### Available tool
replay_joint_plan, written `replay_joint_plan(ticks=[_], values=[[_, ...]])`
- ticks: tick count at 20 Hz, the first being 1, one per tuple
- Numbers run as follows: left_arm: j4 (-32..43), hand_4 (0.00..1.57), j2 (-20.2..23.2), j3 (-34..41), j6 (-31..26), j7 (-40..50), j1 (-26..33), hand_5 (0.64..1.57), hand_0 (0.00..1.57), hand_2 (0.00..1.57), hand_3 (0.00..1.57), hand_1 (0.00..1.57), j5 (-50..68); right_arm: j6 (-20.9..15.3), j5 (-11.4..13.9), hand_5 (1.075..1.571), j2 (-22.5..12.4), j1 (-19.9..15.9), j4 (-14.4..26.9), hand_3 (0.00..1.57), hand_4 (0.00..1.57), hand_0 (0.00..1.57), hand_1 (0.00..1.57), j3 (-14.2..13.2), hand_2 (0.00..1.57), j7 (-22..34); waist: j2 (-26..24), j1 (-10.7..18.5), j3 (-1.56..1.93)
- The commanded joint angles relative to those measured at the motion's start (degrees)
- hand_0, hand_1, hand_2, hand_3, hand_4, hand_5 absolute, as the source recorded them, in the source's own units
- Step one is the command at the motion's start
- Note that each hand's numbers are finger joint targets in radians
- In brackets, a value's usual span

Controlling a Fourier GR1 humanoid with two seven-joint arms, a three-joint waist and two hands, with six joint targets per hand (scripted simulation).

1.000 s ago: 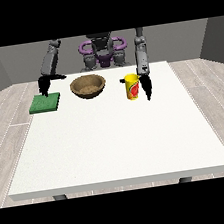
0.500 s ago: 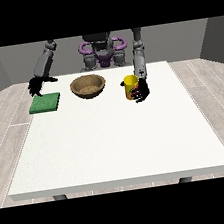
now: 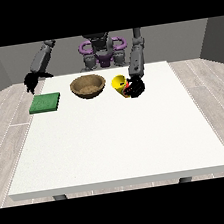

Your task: Pick the cup and pour the ball into the bowl, then pick the bowl and place it on the pad

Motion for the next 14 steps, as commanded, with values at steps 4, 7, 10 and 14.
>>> replay_joint_plan(ticks=[4, 7, 10, 14], values=[[4.70, 1.21, 1.73, -11.08, 10.97, 17.15, -4.14, 1.557, 1.43, 1.57, 1.57, 1.43, -19.13, -1.63, 1.34, 1.553, 2.34, -4.41, 6.28, 0.00, 0.32, 0.00, 0.00, 1.16, 0.25, 2.00, -6.29, 0.18, -0.18], [7.91, 1.20, 2.99, -16.11, 12.30, 21.86, -2.78, 1.565, 1.44, 1.57, 1.57, 1.44, -28.08, -1.52, 1.13, 1.548, 1.45, -4.57, 8.21, 0.24, 0.33, 0.00, 0.00, 0.65, 0.19, 4.02, -10.60, 1.30, -0.19], [10.11, 1.16, 0.76, -21.37, 11.01, 28.98, -3.06, 1.570, 1.43, 1.57, 1.57, 1.43, -35.92, -0.10, 0.28, 1.551, -0.45, -4.08, 11.78, 0.15, 0.34, 0.00, 0.00, -0.98, 0.20, 4.01, -13.69, 3.60, -0.25], [9.67, 1.16, -4.07, -25.36, 6.65, 38.03, -5.90, 1.570, 1.43, 1.57, 1.57, 1.43, -42.92, -1.32, 0.69, 1.546, -0.58, -0.41, 15.77, 0.15, 0.37, 0.00, 0.00, -2.21, 0.23, 1.68, -17.97, 8.07, -0.40]])
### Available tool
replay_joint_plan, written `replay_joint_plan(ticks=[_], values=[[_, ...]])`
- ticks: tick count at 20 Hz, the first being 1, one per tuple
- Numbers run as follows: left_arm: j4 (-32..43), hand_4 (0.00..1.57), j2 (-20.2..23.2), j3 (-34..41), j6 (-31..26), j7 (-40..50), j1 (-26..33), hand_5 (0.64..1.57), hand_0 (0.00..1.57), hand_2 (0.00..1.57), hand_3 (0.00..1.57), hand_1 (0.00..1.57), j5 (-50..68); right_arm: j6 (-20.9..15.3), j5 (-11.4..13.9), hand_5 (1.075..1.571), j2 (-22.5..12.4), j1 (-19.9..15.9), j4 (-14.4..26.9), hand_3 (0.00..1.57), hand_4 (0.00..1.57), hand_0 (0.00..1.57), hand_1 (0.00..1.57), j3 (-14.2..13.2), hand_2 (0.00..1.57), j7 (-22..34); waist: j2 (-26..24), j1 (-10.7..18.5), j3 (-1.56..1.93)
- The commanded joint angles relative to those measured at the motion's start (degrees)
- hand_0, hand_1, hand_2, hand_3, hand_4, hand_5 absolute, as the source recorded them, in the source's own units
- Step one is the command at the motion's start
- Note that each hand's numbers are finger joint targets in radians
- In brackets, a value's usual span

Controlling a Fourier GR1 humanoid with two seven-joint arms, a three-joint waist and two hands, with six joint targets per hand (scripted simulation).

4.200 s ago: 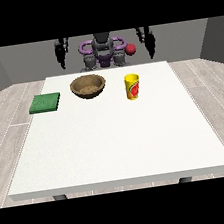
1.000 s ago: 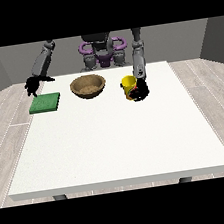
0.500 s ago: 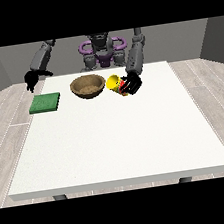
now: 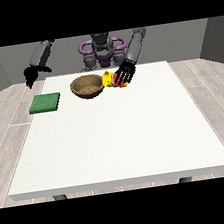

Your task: Pick the cup and pour the ball into the bowl, then pick the bowl and place it on the pad

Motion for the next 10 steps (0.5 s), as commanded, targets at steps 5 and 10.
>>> replay_joint_plan(ticks=[5, 10], values=[[2.49, 0.94, -3.69, -11.97, -9.39, 16.65, -6.40, 1.548, 1.35, 1.57, 1.57, 1.35, -20.04, -1.98, 0.32, 1.541, -0.26, 3.45, 7.06, 0.19, 0.38, 0.00, 0.00, -1.73, 0.27, -0.97, -9.17, 6.93, 0.02], [0.12, 0.90, -7.47, -14.95, -19.52, 20.97, -9.30, 1.539, 0.92, 1.57, 1.48, 0.92, -23.93, -0.83, 0.33, 1.542, -0.36, 7.77, 9.18, 0.28, 0.41, 0.00, 0.00, -2.58, 0.27, -7.06, -9.20, 8.76, -0.11]])
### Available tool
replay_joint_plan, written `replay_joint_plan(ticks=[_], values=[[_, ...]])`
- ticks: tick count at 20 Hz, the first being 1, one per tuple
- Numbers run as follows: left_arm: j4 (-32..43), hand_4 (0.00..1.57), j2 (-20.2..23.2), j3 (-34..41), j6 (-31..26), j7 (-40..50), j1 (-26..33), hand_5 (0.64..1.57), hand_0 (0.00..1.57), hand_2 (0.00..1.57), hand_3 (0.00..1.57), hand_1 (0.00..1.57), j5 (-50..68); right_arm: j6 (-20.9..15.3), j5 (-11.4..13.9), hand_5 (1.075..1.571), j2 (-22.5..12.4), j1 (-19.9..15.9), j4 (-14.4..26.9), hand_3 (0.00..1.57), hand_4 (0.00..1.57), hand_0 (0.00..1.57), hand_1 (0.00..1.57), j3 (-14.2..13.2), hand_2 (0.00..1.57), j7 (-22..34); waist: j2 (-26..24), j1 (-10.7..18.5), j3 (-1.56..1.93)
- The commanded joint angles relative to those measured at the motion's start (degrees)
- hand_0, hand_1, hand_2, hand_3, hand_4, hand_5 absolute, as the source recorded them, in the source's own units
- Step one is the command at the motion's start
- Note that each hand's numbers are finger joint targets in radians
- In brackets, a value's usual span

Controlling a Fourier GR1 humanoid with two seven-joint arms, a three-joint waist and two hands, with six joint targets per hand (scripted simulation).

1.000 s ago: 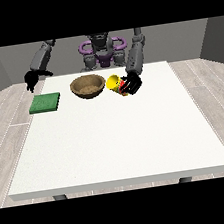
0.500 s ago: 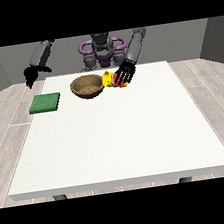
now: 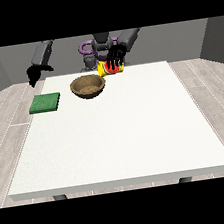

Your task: Pick the cup and pour the ball into the bowl, then pick the bowl and place it on the pad

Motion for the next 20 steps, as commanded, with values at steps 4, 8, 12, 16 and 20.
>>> replay_joint_plan(ticks=[4, 8, 12, 16, 20], values=[[-4.55, 0.87, -3.38, -4.89, -11.83, 6.26, -3.48, 1.529, 0.22, 1.57, 1.44, 0.22, -7.62, 1.99, -0.09, 1.540, -2.23, 2.67, 3.38, 0.39, 0.40, 0.00, 0.00, -1.16, 0.24, -4.07, -0.89, 3.23, -0.08], [-7.63, 0.58, -3.51, -9.47, -17.25, 6.64, -4.26, 1.521, 0.00, 1.57, 1.57, 0.00, -11.07, 1.46, 0.00, 1.536, -1.67, 4.52, 5.01, 0.32, 0.40, 0.00, 0.00, -1.48, 0.26, -6.23, -2.66, 4.57, -0.05], [-12.83, 0.53, -3.54, -10.53, -21.58, 8.74, -6.34, 1.522, 0.00, 1.57, 1.57, 0.00, -13.03, 3.60, -0.68, 1.535, -4.45, 1.92, 6.03, 0.35, 0.40, 0.00, 0.00, -2.07, 0.18, -5.14, 0.17, 4.42, -0.08], [-16.05, 0.61, -3.54, -12.38, -25.68, 9.83, -7.59, 1.536, 0.00, 1.57, 1.57, 0.00, -15.86, 3.90, -1.49, 1.528, -5.41, 2.35, 6.84, 0.34, 0.42, 0.00, 0.00, -3.38, 0.18, -8.76, 2.33, 4.79, -0.05], [-11.40, 0.81, -3.56, -14.69, -27.64, 7.72, -7.65, 1.566, 0.06, 1.57, 1.57, 0.06, -19.93, 3.30, -1.16, 1.530, -2.93, 0.29, 4.24, 0.26, 0.42, 0.00, 0.00, -1.38, 0.12, -5.17, 2.50, 1.30, -0.09]])
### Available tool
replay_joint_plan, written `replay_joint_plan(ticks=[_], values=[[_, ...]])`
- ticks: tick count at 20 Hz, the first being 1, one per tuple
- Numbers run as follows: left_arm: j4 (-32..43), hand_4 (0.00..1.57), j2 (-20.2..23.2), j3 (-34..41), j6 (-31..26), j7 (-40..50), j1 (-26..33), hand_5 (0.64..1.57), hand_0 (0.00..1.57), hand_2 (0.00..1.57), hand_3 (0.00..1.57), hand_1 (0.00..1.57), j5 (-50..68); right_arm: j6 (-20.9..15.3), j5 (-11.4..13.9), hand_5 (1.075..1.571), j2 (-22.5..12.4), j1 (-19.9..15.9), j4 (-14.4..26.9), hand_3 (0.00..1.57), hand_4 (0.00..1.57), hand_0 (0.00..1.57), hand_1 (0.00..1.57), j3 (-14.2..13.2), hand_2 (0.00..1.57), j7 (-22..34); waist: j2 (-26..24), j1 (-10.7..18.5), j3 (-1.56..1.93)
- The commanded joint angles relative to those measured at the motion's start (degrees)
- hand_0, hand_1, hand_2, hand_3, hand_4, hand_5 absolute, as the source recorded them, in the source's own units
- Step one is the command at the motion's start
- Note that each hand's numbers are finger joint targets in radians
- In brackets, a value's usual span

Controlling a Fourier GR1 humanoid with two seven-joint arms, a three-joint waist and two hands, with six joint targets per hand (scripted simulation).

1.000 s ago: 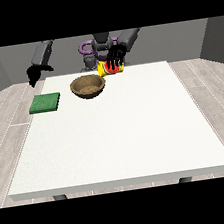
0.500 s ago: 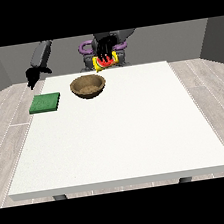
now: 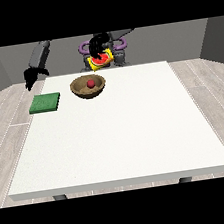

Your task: Pick the cup and pour the ball into the bowl, then pick the bowl and place it on the pad

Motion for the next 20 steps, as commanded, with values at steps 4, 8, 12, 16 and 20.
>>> replay_joint_plan(ticks=[4, 8, 12, 16, 20], values=[[2.78, 1.13, 1.08, -3.64, -5.17, -2.90, -2.96, 1.542, 1.16, 1.57, 1.57, 1.16, -7.33, 4.88, -0.96, 1.530, -2.05, -2.53, -1.50, 0.25, 0.42, 0.00, 0.00, 0.45, 0.10, 1.84, 0.83, -2.86, -0.02], [-0.96, 1.13, 1.50, -0.52, -7.87, -6.21, -0.89, 1.539, 1.48, 1.57, 1.57, 1.48, -7.76, 1.94, -0.75, 1.526, 0.62, -0.51, -1.64, 0.39, 0.43, 0.00, 0.00, 0.94, 0.26, 0.94, -1.38, -1.31, -0.04], [-2.81, 1.05, 3.20, 3.14, -5.47, -7.22, 2.81, 1.560, 1.05, 1.57, 1.57, 1.05, -7.56, 4.31, -0.39, 1.548, 0.26, 2.37, -2.04, 0.28, 0.69, 0.00, 0.00, 2.49, 0.16, 4.19, -2.86, -2.52, -0.06], [-7.62, 0.88, 8.98, 14.33, 1.17, -9.36, 7.11, 1.550, 0.00, 1.57, 1.57, 0.00, 3.43, 3.78, -1.00, 1.548, 0.04, 6.69, -1.98, 0.28, 0.69, 0.00, 0.00, 1.70, 0.16, 2.78, -5.84, 1.21, -0.20], [-8.82, 0.87, 10.80, 21.54, 8.64, -15.14, 15.97, 1.514, 1.52, 1.57, 1.57, 1.52, 13.84, 3.22, -2.82, 1.559, 0.08, 6.08, -2.53, 0.33, 0.72, 0.00, 0.00, 0.29, 0.34, 3.83, -0.86, 5.45, -0.32]])
